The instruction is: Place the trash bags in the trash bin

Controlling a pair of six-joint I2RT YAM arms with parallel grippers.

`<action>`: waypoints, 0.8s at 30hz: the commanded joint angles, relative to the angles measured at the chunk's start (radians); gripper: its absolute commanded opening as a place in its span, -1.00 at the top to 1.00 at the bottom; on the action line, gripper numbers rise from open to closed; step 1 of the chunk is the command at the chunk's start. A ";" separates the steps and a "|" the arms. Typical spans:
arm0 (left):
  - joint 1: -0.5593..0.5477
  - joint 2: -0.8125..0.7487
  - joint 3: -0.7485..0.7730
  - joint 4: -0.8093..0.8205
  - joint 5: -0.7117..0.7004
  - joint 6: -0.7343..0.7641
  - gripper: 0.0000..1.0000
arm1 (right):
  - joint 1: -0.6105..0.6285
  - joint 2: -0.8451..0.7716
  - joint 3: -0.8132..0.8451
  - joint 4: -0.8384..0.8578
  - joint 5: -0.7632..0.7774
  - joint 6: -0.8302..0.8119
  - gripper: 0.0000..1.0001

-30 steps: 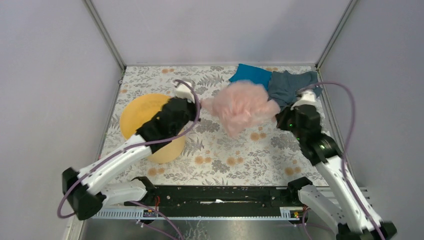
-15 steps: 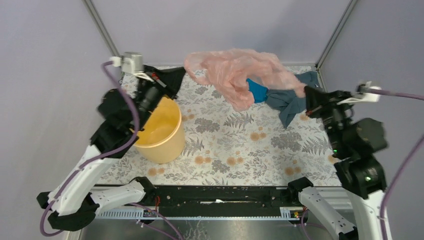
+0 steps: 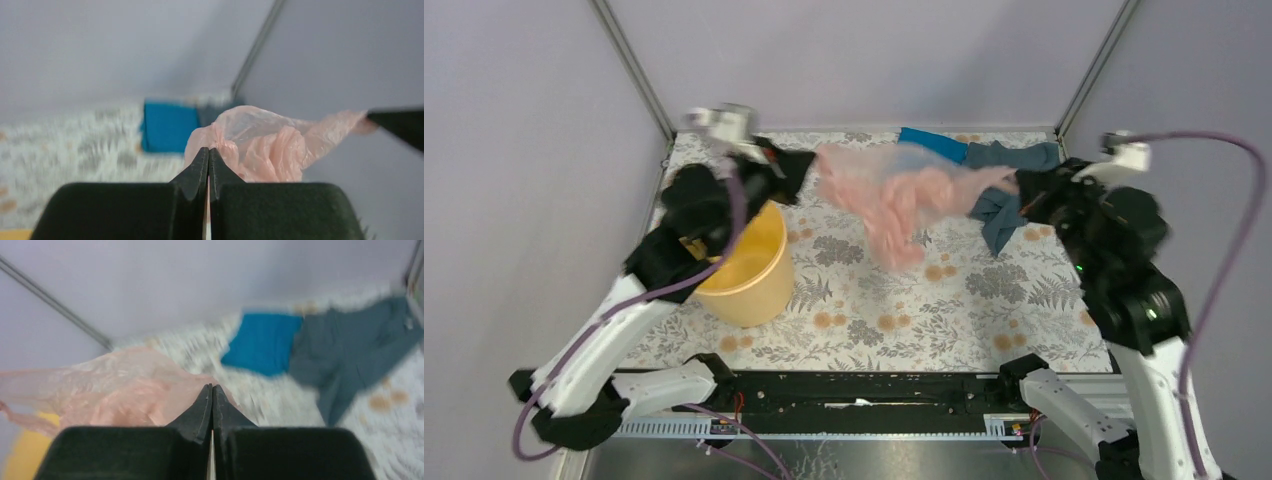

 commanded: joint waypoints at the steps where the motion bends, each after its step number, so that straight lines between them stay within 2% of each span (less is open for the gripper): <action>1: 0.004 -0.092 0.006 0.084 -0.226 -0.030 1.00 | -0.001 -0.049 -0.037 0.032 0.152 -0.015 1.00; 2: 0.005 -0.060 -0.008 0.030 -0.250 -0.046 1.00 | -0.001 -0.045 -0.114 0.027 0.189 0.003 1.00; 4: 0.006 -0.034 -0.065 -0.015 -0.204 -0.050 1.00 | -0.001 -0.007 -0.280 0.000 0.175 0.062 1.00; 6: 0.006 -0.081 -0.155 0.040 -0.142 -0.037 1.00 | -0.001 0.024 -0.422 -0.006 0.102 0.114 1.00; 8: 0.006 -0.137 -0.193 0.093 -0.075 0.004 1.00 | -0.001 0.003 -0.465 0.004 0.072 0.130 1.00; 10: 0.006 -0.151 -0.167 0.099 0.018 0.045 1.00 | -0.001 -0.058 -0.444 0.039 0.074 0.099 1.00; 13: 0.006 -0.136 -0.109 0.101 0.230 0.093 1.00 | -0.001 -0.112 -0.353 0.093 0.062 0.008 1.00; 17: 0.006 -0.125 -0.083 0.164 0.395 0.083 1.00 | -0.001 -0.037 -0.268 0.095 0.065 -0.053 0.98; 20: 0.006 -0.128 -0.076 0.218 0.455 0.053 1.00 | -0.001 0.057 -0.239 0.051 0.089 -0.069 0.96; 21: 0.006 -0.126 -0.066 0.228 0.471 0.043 1.00 | -0.001 0.076 -0.239 0.047 0.100 -0.078 0.89; 24: 0.006 -0.113 -0.035 0.250 0.487 0.013 1.00 | -0.001 0.136 -0.221 0.018 0.122 -0.090 0.51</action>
